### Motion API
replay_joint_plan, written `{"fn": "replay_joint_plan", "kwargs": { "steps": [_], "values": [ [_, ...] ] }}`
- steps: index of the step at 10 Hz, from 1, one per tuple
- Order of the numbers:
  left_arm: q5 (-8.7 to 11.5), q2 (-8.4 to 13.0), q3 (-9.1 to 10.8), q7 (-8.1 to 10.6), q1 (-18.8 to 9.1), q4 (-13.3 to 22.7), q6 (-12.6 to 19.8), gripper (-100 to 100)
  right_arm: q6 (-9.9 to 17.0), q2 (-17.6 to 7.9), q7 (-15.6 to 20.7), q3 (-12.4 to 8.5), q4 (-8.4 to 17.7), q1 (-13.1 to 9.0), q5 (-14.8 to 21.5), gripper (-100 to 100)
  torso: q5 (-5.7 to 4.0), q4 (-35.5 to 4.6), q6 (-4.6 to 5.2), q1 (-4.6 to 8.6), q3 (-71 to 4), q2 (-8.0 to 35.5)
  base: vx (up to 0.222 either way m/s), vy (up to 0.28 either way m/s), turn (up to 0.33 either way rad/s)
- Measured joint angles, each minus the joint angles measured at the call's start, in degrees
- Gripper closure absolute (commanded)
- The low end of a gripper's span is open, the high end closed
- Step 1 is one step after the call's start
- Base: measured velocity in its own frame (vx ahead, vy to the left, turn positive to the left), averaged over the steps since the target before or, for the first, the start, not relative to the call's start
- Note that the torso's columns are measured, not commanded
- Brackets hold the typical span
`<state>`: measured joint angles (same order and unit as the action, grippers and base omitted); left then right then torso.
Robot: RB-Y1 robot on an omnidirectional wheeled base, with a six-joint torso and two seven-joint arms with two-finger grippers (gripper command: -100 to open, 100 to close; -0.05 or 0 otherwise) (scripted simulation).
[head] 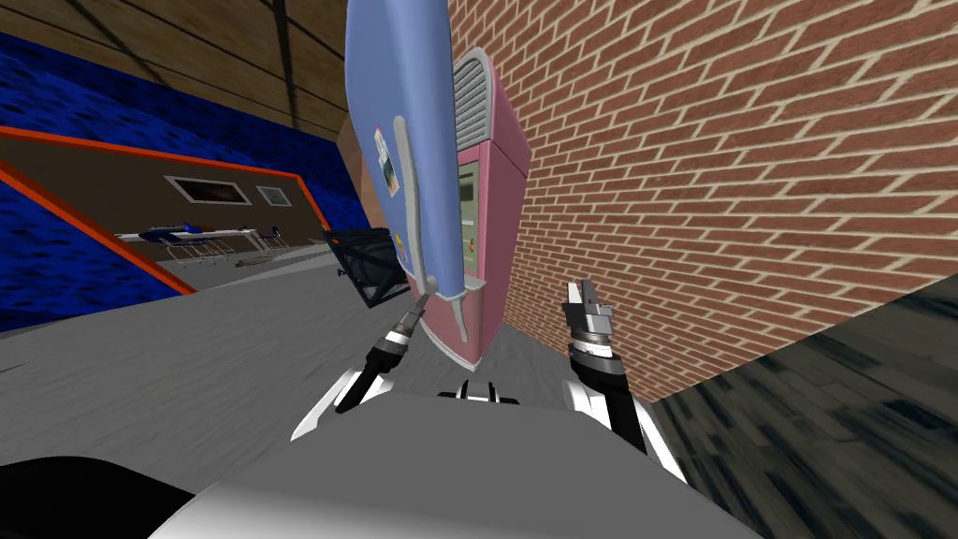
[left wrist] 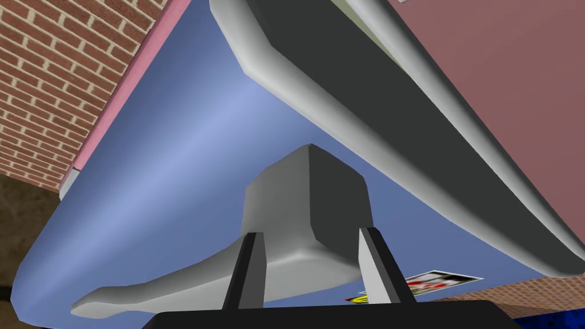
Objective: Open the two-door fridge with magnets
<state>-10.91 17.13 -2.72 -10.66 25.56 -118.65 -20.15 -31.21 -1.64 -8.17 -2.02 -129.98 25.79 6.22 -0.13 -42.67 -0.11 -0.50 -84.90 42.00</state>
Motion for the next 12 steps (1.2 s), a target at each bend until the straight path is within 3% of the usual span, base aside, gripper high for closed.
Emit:
{"fn": "replay_joint_plan", "kwargs": {
  "steps": [2, 6, 7, 12],
  "values": [
    [0.16, 2.26, -1.81, 1.28, 0.4, -0.43, -0.57, 100, 0.0, 0.0, 0.0, 0.0, 0.0, 0.0, 0.0, 0, -0.02, -0.07, 0.01, -0.13, -0.22, -0.29, -0.171, 0.345, -0.084],
    [0.67, 5.71, -3.45, 3.1, 1.57, -1.79, -2.65, 100, 0.0, 0.0, 0.0, 0.0, 0.0, 0.01, 0.0, 0, -0.02, 0.0, 0.13, 0.22, 0.07, 0.09, -0.143, 0.285, -0.086],
    [0.65, 5.88, -3.67, 3.23, 1.65, -1.76, -2.69, 100, 0.0, 0.02, 0.0, 0.01, 0.0, 0.03, 0.0, 0, -0.06, 0.25, 0.11, 0.84, -0.03, -0.19, -0.066, 0.186, -0.073],
    [0.29, 9.5, -6.83, 4.82, 3.84, -3.29, -4.88, 100, 0.0, 0.0, 0.0, -0.01, 0.0, 0.02, 0.0, 0, 0.13, 0.13, 0.07, -0.3, -0.29, -0.4, -0.067, 0.316, -0.097]
  ]
}}
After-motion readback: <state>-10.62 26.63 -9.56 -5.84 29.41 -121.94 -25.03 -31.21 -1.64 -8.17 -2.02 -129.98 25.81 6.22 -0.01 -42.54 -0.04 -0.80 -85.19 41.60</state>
